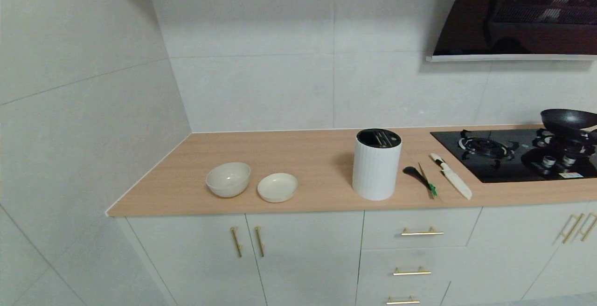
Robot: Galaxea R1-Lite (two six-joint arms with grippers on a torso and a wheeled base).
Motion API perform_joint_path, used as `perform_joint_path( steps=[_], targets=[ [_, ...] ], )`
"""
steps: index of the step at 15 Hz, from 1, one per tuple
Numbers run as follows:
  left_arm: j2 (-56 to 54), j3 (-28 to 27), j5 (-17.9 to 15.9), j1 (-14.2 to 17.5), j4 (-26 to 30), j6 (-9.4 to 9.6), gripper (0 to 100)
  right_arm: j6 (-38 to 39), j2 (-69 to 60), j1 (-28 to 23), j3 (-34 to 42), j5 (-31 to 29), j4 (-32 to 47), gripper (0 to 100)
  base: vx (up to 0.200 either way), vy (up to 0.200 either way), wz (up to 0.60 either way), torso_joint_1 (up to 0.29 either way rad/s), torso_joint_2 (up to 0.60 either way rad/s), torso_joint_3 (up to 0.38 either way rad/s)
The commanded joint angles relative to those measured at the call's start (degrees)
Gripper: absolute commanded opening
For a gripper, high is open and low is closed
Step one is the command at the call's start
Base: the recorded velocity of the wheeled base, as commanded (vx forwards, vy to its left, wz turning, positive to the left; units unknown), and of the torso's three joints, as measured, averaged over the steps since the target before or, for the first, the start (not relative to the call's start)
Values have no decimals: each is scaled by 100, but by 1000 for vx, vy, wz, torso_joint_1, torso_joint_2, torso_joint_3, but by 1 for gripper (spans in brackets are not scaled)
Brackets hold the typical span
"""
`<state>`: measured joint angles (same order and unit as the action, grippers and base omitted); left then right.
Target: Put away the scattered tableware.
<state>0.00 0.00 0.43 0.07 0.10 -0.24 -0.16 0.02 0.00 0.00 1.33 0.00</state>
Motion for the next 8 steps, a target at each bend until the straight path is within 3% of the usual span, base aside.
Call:
perform_joint_path(
  steps=[1,8],
  targets=[
    [9,0,1,1,-1,-2,100,-2,-2,0,0,-1,0,100,0,200,0,2,7,2],
    [0,0,1,1,-1,-2,100,-2,-2,0,0,-1,0,100,0,200,0,5,3,1]
  ],
)
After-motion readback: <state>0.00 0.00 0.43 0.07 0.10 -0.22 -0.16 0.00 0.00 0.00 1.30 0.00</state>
